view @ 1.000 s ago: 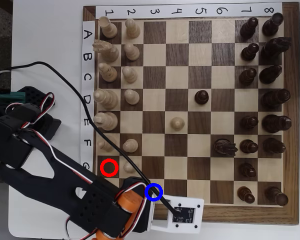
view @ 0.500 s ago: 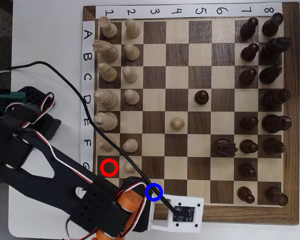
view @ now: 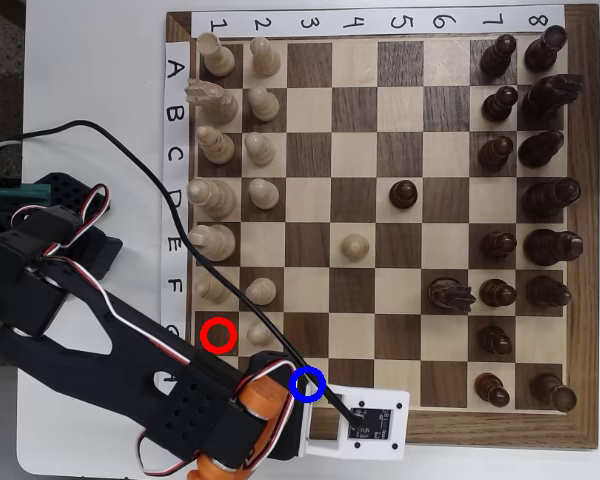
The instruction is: Move the piece to destination
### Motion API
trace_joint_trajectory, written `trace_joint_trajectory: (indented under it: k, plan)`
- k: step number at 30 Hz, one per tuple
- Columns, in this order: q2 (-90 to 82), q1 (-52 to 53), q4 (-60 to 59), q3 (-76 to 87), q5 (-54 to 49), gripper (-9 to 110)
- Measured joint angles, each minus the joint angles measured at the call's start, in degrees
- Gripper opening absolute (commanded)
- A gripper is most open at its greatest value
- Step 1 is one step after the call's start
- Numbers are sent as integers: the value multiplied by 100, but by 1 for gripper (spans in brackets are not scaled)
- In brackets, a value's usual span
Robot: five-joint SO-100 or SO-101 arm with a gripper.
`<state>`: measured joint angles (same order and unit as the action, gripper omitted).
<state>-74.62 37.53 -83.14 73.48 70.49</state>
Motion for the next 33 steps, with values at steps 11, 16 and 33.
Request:
trace_joint_trajectory:
  k: [11,16,33]
  plan:
    - [-9,0,123,70,-246,24]
    - [-668,123,202,527,-615,23]
    - [-3252,659,-1081,-492,-923,0]
